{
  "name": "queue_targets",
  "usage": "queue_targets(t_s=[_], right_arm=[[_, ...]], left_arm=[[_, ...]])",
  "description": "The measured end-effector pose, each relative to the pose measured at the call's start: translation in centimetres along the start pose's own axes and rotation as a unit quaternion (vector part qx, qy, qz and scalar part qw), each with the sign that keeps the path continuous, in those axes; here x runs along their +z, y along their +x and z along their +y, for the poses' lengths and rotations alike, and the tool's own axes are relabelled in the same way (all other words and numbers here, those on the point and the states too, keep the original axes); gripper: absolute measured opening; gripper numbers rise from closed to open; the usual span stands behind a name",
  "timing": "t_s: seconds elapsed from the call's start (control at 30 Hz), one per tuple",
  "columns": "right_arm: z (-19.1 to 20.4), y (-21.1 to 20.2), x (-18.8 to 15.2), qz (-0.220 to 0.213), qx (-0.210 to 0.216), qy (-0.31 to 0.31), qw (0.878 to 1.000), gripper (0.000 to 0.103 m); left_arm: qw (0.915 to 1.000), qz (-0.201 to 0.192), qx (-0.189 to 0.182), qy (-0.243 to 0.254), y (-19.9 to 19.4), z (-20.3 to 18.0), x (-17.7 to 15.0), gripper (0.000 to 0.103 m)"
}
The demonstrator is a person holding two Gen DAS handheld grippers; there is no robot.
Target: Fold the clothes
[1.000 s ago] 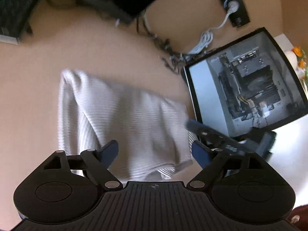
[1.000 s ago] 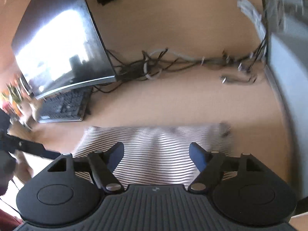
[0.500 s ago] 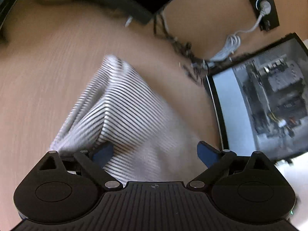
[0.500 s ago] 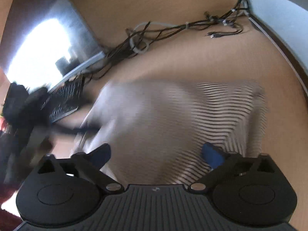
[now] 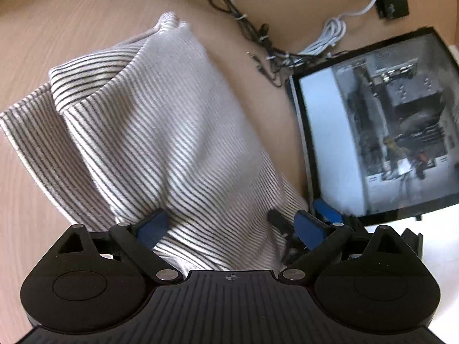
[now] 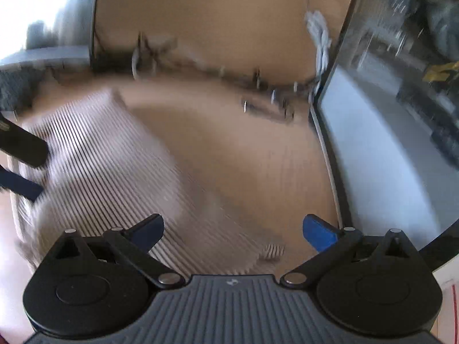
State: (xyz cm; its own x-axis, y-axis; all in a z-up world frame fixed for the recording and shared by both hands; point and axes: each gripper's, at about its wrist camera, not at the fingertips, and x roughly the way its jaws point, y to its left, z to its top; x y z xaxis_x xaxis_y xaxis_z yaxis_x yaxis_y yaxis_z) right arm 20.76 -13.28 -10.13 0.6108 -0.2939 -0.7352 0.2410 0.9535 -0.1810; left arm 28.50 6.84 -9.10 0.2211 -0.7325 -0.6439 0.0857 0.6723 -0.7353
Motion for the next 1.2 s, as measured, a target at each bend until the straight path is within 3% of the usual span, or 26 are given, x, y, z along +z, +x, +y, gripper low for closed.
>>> queue_targets(t_s=[0.1, 0.23, 0.4, 0.57, 0.7, 0.77, 0.97, 1.1, 1.2], right_arm=[[0.8, 0.0, -1.1, 0.005, 0.015, 0.024, 1.000, 0.103], [0.9, -0.6, -2.7, 0.033, 0.073, 0.093, 0.992, 0.103], [3.4, -2.3, -4.2, 0.016, 0.078, 0.058, 0.995, 0.103], [2.0, -3.5, -3.1, 0.008, 0.096, 0.067, 0.993, 0.103], [0.4, -3.8, -3.0, -0.016, 0.058, 0.076, 0.995, 0.103], [0.2, -3.9, -3.0, -0.028, 0.034, 0.071, 0.996, 0.103], [-2.1, -6.1, -3.3, -0.028, 0.096, 0.061, 0.993, 0.103], [-3.2, -7.4, -3.3, -0.049, 0.075, 0.057, 0.994, 0.103], [-3.1, -7.2, -2.5, -0.066, 0.043, 0.067, 0.995, 0.103]], left_arm=[[0.9999, 0.004, -0.001, -0.011, 1.0, 0.0, 0.7, 0.098], [0.9995, -0.008, 0.014, 0.028, 2.5, -1.4, 1.6, 0.098], [0.9972, -0.014, 0.029, 0.068, 4.1, -2.9, 2.4, 0.098], [0.9867, -0.019, 0.071, 0.145, 3.3, -5.1, 0.8, 0.098], [0.9800, -0.024, 0.084, 0.179, 2.4, -6.2, -0.3, 0.098], [0.9815, -0.021, 0.073, 0.176, 2.1, -6.4, -0.7, 0.098], [0.9803, -0.018, 0.058, 0.188, 2.1, -7.2, -1.3, 0.098], [0.9825, -0.009, 0.055, 0.178, 3.3, -6.7, -0.9, 0.098], [0.9817, 0.004, 0.074, 0.176, 4.6, -5.5, -0.6, 0.097]])
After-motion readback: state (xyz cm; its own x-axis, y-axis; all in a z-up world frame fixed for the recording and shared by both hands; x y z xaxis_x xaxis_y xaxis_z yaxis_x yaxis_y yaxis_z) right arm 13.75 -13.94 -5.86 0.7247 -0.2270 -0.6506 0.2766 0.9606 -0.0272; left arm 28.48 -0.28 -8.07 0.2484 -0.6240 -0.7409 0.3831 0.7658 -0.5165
